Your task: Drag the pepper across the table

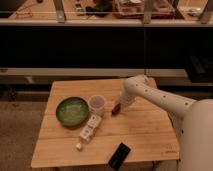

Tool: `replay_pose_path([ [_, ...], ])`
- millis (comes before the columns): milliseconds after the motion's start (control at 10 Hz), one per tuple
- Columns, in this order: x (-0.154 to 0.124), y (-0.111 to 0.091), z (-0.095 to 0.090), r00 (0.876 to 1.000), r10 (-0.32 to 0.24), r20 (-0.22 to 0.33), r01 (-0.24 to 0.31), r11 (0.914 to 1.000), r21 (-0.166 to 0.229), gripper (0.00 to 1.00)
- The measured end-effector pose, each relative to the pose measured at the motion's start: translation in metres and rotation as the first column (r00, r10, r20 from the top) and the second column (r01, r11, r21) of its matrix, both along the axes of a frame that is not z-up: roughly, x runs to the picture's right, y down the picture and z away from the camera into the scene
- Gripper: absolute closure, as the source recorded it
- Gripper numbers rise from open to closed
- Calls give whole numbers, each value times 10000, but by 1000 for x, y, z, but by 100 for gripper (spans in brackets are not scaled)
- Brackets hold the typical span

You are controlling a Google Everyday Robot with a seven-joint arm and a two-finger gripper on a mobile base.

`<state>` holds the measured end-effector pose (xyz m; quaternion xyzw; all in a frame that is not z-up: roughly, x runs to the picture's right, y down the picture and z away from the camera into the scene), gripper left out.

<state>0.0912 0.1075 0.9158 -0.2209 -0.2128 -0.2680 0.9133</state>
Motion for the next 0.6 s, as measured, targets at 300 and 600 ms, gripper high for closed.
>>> replay_pose_path([
  [300,-6,-3,5,10000,-59,-17,59,10000,-44,78],
  [600,-14,-8,10,9999,-101,-25,101,9999,-68,78],
])
